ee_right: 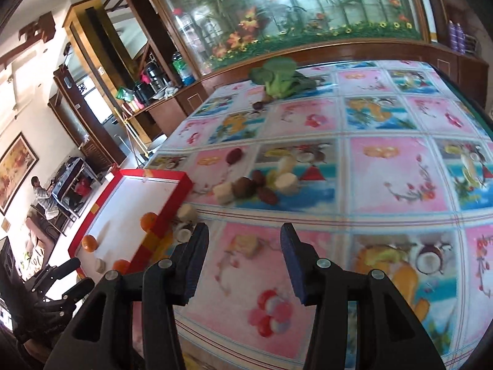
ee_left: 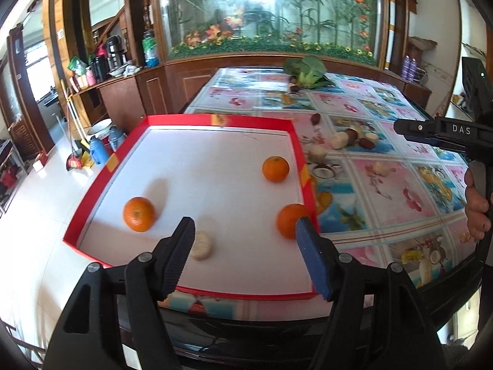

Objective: Organize fruits
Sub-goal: 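Grasp a round tan cookie with the right gripper while the left grasps a bread piece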

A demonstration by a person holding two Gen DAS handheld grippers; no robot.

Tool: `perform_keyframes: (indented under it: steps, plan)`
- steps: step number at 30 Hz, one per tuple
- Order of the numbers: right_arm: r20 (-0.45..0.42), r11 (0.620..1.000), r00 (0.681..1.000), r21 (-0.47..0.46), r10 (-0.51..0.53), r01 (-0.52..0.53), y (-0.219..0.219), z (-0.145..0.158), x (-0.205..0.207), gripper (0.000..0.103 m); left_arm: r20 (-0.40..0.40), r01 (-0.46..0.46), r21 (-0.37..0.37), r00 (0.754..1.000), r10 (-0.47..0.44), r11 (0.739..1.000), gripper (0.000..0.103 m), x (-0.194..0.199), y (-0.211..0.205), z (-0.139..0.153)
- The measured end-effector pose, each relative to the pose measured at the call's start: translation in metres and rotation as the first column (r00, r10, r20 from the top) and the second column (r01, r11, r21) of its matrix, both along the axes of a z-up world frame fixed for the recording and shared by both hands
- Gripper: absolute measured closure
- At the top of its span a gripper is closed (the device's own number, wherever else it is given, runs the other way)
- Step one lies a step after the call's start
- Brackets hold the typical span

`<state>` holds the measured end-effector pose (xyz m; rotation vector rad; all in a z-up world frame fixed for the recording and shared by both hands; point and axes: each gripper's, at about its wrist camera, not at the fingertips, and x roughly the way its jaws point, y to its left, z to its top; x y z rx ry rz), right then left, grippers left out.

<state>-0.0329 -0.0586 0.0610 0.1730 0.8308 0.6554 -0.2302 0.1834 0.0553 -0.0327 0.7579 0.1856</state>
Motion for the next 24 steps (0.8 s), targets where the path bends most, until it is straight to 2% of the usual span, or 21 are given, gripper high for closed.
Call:
perform_keyframes:
  steps: [5, 10, 12, 14, 20, 23, 24]
  plan:
    - [-0.018, 0.999, 0.999, -0.019, 0.039, -0.039, 0.002, -0.010, 0.000, 0.055, -0.016, 0.044, 0.010, 0.999, -0.044, 0.999, 0.034, 0.004, -0.020, 0.000]
    - [-0.010, 0.989, 0.995, -0.107, 0.099, -0.100, 0.028, -0.021, -0.002, 0.056, -0.032, 0.067, 0.011, 0.997, -0.067, 0.998, 0.034, 0.004, -0.032, -0.003]
    - [-0.005, 0.984, 0.996, -0.152, 0.093, -0.092, 0.040, -0.026, 0.002, 0.056, -0.038, 0.068, 0.017, 0.997, -0.067, 0.998, 0.034, 0.004, -0.033, -0.003]
    - [-0.004, 0.980, 0.996, -0.178, 0.085, -0.084, 0.048, -0.030, 0.006, 0.065, -0.042, 0.066, 0.020, 0.997, -0.065, 0.998, 0.034, 0.004, -0.033, -0.004]
    - [-0.023, 0.961, 0.996, -0.262, 0.084, -0.088, 0.063, -0.046, 0.015, 0.074, -0.049, 0.045, 0.012, 0.998, -0.045, 0.999, 0.034, 0.008, -0.027, -0.001]
    - [0.013, 0.955, 0.996, -0.285, 0.088, -0.081, 0.063, -0.046, 0.013, 0.082, -0.043, 0.068, 0.016, 0.997, -0.067, 0.998, 0.034, 0.014, -0.030, 0.006]
    - [0.018, 0.955, 0.996, -0.286, 0.090, -0.081, 0.063, -0.047, 0.013, 0.082, -0.039, 0.081, 0.015, 0.996, -0.080, 0.997, 0.034, 0.017, -0.032, 0.010]
